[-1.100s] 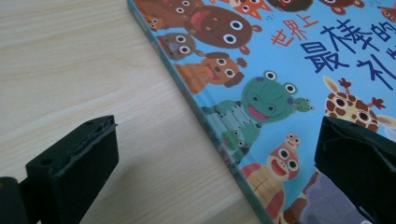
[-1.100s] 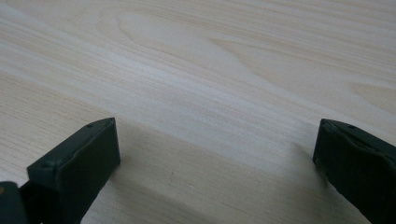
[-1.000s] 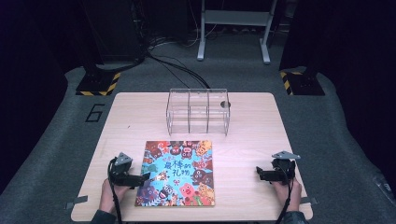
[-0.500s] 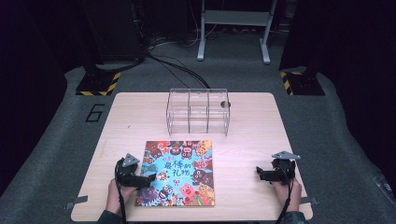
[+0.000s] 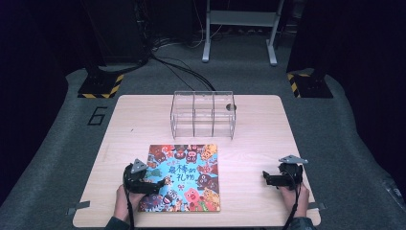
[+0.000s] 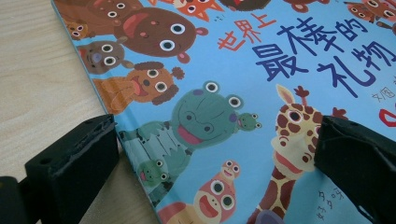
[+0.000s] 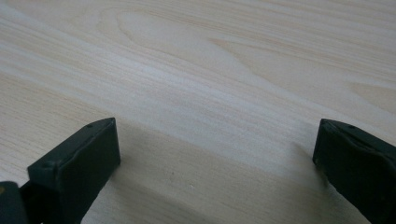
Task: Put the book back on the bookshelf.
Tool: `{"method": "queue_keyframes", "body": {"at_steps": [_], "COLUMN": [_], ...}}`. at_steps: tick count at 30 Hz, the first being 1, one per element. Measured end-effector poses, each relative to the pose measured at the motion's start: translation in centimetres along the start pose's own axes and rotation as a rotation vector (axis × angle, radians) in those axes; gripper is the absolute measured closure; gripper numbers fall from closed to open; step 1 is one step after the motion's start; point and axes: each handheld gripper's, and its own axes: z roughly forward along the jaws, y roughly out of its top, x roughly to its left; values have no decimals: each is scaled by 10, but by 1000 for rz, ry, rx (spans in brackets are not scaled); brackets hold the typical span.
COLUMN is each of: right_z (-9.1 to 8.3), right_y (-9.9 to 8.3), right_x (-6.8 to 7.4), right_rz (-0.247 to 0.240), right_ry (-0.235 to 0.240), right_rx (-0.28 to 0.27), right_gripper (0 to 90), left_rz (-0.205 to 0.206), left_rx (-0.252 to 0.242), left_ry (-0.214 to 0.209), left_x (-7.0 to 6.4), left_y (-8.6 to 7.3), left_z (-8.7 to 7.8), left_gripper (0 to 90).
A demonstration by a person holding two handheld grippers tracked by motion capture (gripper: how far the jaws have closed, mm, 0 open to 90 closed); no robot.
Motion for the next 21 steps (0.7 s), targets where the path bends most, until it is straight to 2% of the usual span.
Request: {"method": "queue_keyframes", "body": {"at_steps": [1, 2, 13, 15, 21], "right_z": [0, 0, 0, 0, 0], "right_y": [0, 0, 0, 0, 0], "right_x": [0, 0, 0, 0, 0], "right_rz": [0, 1, -1, -1, 0], "right_ry": [0, -1, 0, 0, -1], "right_rx": [0, -2, 3, 3, 2], "right_gripper": [0, 0, 0, 0, 0], "left_rz": [0, -2, -15, -10, -6], "left_rx": [13, -2, 12, -4, 8], "left_ry": [-5, 6, 25, 33, 22], "left_x": [0, -1, -4, -7, -16], "left_y": [1, 0, 2, 2, 6], "left_z": [-1, 0, 0, 3, 8], "left_gripper": [0, 0, 0, 0, 0]}}
